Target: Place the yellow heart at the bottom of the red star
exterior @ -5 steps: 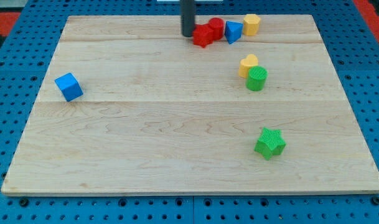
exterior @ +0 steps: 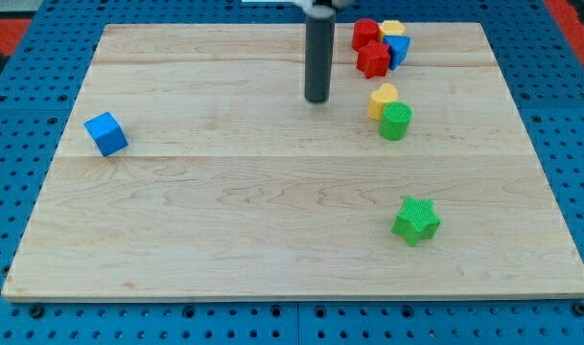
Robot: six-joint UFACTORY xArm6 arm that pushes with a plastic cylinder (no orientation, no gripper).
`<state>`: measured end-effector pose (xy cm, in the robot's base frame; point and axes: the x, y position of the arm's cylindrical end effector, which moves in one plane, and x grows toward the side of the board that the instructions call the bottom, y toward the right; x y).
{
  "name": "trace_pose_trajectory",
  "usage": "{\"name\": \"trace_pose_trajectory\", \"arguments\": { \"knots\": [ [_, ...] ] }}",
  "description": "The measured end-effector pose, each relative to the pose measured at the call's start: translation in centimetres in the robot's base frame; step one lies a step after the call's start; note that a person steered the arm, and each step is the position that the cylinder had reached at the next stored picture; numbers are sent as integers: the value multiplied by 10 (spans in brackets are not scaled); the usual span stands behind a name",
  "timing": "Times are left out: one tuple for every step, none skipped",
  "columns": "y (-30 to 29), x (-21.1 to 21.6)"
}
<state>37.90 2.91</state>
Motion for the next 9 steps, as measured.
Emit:
{"name": "trace_pose_trajectory", "arguments": {
  "knots": [
    [-9,69],
    [40,85],
    [62,68],
    [95,48],
    [96,13],
    [94,-13],
    [115,-13],
    [118,-13],
    [133,-10]
  ]
}}
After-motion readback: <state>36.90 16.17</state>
